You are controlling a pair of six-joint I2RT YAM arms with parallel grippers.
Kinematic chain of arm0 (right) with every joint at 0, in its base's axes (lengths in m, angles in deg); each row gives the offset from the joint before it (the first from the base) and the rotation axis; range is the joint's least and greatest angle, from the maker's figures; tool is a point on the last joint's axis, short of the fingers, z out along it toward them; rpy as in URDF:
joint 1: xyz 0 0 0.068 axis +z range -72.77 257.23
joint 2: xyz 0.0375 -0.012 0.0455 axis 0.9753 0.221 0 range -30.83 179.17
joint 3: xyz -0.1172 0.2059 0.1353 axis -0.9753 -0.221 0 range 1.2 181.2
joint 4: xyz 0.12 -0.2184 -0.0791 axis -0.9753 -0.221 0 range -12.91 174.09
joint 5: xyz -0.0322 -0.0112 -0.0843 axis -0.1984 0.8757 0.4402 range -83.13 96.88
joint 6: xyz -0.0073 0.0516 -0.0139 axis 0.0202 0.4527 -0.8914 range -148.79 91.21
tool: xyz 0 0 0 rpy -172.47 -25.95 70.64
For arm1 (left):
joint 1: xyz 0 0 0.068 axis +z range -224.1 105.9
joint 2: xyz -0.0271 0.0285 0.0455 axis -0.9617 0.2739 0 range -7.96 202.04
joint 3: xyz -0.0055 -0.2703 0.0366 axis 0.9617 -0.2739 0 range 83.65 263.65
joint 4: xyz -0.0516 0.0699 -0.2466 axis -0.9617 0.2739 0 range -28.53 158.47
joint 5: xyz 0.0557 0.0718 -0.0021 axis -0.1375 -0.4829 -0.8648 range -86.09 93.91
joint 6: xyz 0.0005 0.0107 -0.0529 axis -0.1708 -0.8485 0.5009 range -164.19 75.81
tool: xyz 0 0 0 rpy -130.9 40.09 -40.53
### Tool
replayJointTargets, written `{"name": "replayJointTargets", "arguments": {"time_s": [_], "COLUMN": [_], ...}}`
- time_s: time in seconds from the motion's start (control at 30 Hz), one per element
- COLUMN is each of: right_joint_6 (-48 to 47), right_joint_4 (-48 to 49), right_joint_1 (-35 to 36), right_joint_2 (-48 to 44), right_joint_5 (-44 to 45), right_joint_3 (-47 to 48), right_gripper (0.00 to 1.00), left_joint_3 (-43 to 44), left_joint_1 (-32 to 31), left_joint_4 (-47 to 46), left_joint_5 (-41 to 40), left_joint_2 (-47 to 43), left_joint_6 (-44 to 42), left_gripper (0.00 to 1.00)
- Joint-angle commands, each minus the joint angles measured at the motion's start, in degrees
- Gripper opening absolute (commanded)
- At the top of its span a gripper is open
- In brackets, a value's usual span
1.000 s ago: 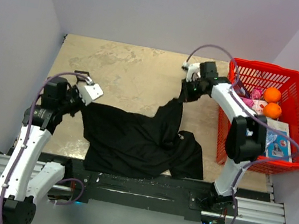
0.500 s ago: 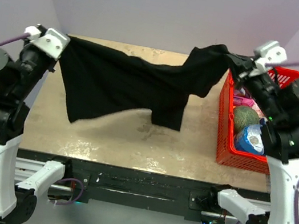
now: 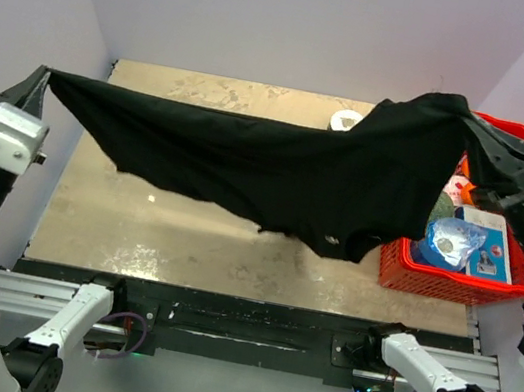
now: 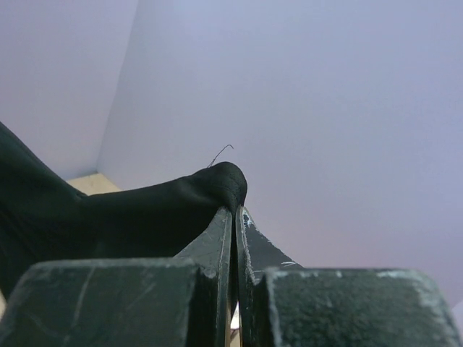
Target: Remove the brooch from the garment
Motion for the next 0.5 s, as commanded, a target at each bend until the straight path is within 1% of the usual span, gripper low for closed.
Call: {"name": "replayJointTargets", "arguments": {"time_s": [0.0, 0.07, 0.17, 0.2, 0.23, 0.27, 0.3, 0.33, 0.37, 0.4, 0.43, 0.47], "right_joint_6": [2.2, 2.4, 2.3, 2.4, 2.6, 2.7, 2.7, 2.9, 2.8, 2.8, 2.8, 2.8], "right_joint_4": [-2.4, -2.5, -1.3, -0.2, 1.1, 3.9, 5.2, 6.6, 9.3, 10.8, 12.2, 15.0], "right_joint_1": [0.1, 0.1, 0.1, 0.0, 0.1, 0.1, 0.0, 0.0, 0.1, 0.0, 0.1, 0.1], "right_joint_2": [2.4, 3.6, 4.1, 3.7, 3.6, 3.4, 3.4, 3.6, 3.8, 4.1, 5.2, 5.8], "right_joint_5": [-0.1, 0.6, -0.1, -0.1, -0.1, -0.8, -0.9, -1.0, -1.2, -1.7, -1.8, -2.0], "right_joint_3": [7.6, 9.5, 7.2, 5.6, 1.2, -1.1, -3.5, -8.0, -10.2, -12.5, -16.8, -18.9], "right_gripper": [0.00, 0.00, 0.00, 0.00, 0.00, 0.00, 0.00, 0.00, 0.00, 0.00, 0.00, 0.00], "left_joint_3": [7.7, 8.1, 3.3, -1.7, -4.5, -7.4, -12.8, -15.5, -18.3, -24.1, -27.0, -29.8], "left_joint_1": [0.4, 0.4, 0.4, 0.4, 0.4, 0.4, 0.4, 0.4, 0.4, 0.4, 0.4, 0.4], "left_joint_4": [1.5, 1.6, 0.7, 0.0, -1.7, -2.6, -3.2, -4.5, -5.2, -6.2, -7.9, -9.0], "left_joint_5": [0.6, 0.9, 1.4, 1.2, 1.2, 1.1, 1.2, 1.8, 1.9, 1.9, 2.1, 2.2], "left_joint_2": [3.1, 3.9, 3.2, 2.7, 2.2, 1.2, 0.9, 0.5, 0.3, 0.1, -0.1, 0.0], "left_joint_6": [0.6, -0.3, -1.9, -1.9, -2.2, -2.7, -2.9, -3.2, -3.8, -4.0, -4.4, -4.9], "left_gripper": [0.00, 0.00, 0.00, 0.00, 0.00, 0.00, 0.00, 0.00, 0.00, 0.00, 0.00, 0.00]}}
